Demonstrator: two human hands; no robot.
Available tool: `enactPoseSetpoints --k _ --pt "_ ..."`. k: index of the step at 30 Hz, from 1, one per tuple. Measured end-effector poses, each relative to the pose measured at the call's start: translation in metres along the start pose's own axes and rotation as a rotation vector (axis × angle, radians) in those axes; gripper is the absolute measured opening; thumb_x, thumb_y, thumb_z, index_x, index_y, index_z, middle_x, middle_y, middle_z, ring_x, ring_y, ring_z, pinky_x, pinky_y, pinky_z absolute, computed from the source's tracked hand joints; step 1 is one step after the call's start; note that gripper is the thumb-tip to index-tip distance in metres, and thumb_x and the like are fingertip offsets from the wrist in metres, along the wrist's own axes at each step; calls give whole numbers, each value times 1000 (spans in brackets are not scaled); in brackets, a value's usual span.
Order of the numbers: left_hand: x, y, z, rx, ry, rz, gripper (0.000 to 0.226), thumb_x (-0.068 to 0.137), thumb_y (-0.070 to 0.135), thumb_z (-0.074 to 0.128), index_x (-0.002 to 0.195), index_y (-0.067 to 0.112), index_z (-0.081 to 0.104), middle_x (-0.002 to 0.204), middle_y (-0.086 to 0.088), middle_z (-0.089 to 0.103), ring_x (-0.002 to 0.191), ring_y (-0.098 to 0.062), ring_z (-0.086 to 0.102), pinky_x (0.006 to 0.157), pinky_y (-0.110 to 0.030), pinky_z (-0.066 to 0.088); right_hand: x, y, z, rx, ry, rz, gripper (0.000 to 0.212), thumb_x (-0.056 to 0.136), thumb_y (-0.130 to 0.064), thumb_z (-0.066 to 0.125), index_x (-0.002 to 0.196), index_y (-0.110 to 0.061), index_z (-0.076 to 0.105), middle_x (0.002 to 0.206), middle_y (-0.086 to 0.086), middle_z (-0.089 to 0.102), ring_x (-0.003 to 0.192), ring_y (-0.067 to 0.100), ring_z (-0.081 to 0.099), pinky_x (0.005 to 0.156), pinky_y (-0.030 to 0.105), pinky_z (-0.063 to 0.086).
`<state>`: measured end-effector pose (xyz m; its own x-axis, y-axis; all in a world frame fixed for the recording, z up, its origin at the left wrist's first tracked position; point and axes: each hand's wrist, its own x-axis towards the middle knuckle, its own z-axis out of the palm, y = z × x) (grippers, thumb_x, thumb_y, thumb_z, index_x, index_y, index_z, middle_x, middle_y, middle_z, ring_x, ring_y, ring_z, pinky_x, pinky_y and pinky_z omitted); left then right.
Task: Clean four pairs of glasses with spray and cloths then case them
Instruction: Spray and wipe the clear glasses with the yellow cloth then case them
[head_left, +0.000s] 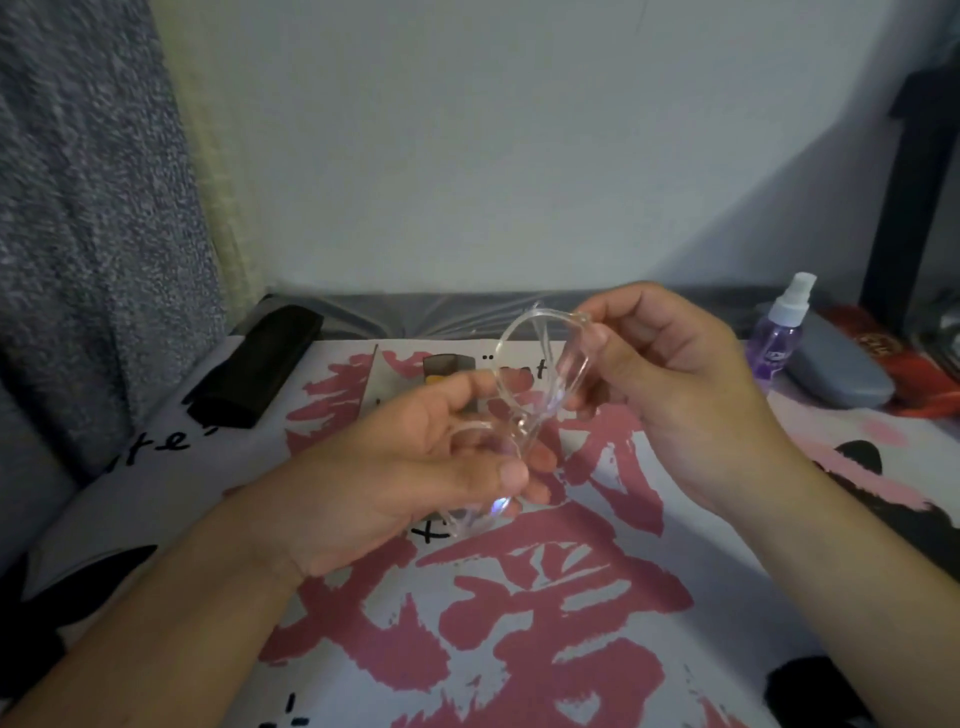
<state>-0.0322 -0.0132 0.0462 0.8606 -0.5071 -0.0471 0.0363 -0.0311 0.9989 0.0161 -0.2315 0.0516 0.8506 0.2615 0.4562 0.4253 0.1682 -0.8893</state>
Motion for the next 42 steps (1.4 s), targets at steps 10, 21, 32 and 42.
enactPoseSetpoints --k 10,21,32,42 --pt "1 7 13 25 120 -50 23 79 20 75 100 12 76 104 -13 77 99 -29 75 85 -29 58 -3 0 9 -54 -5 -73 11 88 -20 66 94 -26 73 77 5 71 64 17 64 59 29 53" --pt "1 8 10 40 398 150 29 77 23 75 101 7 77 95 -17 77 90 -33 75 89 -42 57 -12 6 20 1 -212 158 35 92 -30 61 121 -12 69 104 13 75 88 26 74 81 31 59" --pt "-3 16 -30 283 528 97 14 92 17 69 101 12 79 80 -7 73 80 -10 69 80 -28 50 1 26 13 -162 85 294 18 98 -36 61 108 -26 71 96 -3 74 84 14 68 87 40 58" --pt "46 117 -34 1281 -259 -509 16 82 34 81 98 30 79 95 5 77 95 -17 71 96 -44 55 1 26 7 54 98 376 53 91 -60 45 98 -21 80 93 4 75 92 30 68 88 45 51"
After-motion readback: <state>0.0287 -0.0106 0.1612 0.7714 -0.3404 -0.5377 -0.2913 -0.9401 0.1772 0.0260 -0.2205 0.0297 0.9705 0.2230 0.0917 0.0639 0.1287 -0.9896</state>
